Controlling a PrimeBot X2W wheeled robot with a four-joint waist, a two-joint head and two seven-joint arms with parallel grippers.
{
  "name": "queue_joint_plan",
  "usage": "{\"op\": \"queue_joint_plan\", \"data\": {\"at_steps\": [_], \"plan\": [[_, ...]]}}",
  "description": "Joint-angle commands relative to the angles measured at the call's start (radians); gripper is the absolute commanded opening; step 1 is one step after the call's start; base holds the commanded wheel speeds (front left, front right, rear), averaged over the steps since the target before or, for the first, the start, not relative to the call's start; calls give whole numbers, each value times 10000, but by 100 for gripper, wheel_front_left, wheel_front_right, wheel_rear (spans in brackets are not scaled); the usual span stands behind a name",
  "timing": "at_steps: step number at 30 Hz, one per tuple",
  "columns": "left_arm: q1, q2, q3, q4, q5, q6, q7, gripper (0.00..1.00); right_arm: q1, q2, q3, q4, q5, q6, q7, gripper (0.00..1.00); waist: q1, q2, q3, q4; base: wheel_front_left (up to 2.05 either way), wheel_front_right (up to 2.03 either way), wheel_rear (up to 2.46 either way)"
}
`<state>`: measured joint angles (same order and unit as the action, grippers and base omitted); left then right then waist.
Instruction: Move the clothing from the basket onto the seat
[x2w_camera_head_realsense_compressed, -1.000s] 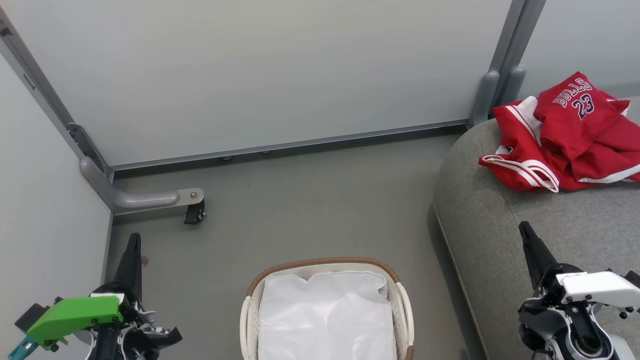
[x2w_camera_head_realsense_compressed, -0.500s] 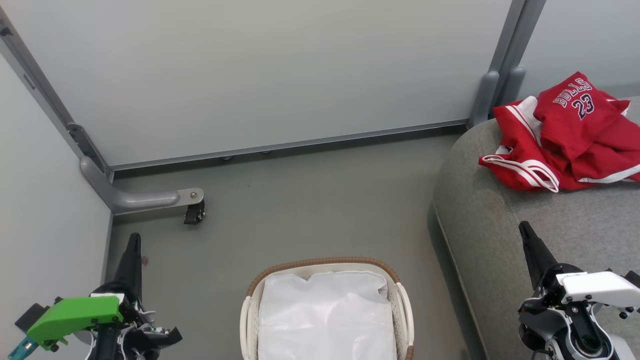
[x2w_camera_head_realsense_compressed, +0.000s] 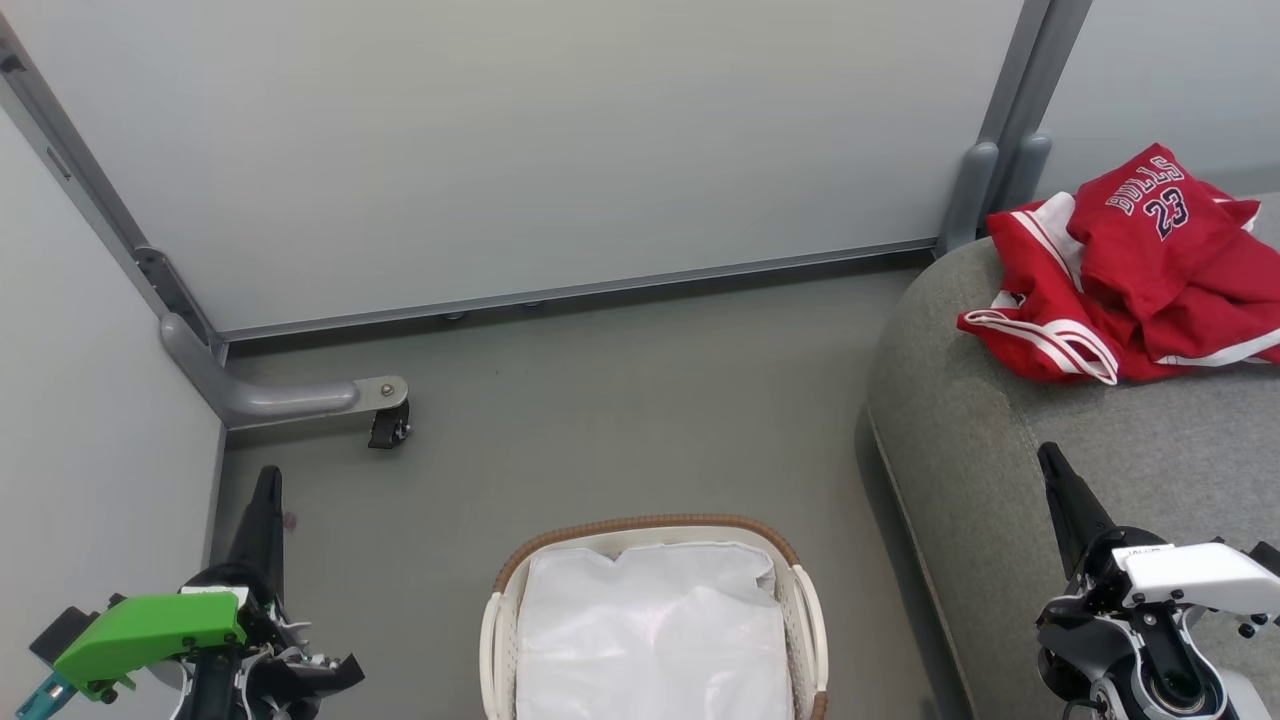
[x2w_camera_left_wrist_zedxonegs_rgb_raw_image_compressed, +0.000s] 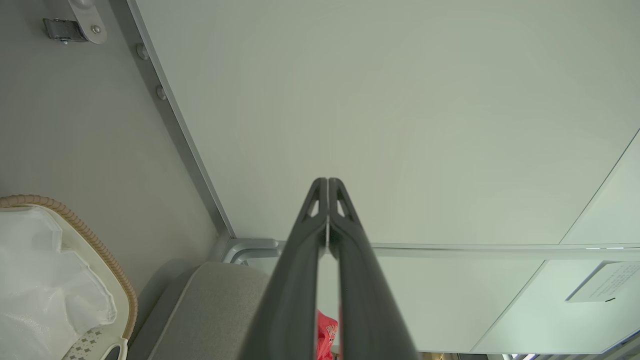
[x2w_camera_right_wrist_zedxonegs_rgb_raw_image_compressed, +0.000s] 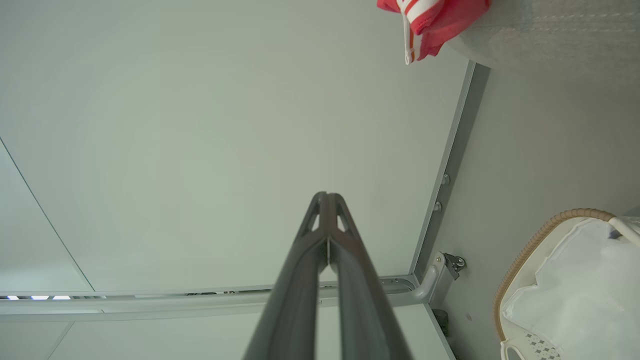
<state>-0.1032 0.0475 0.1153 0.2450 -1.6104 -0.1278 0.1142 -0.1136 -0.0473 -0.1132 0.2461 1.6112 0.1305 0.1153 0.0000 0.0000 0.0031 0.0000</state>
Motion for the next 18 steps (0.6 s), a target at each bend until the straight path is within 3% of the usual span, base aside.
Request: {"op": "queue_joint_plan", "data": {"at_steps": [1,18], "plan": [[-98,54,24,-19,-30,-56,46,0,104,-56,-23,-39,35,4,13,0,0,0,0,0,0,0,0],[-98,53,25,-19,-30,-56,47,0,104,-57,-22,-39,36,4,13,0,0,0,0,0,0,0,0]]}}
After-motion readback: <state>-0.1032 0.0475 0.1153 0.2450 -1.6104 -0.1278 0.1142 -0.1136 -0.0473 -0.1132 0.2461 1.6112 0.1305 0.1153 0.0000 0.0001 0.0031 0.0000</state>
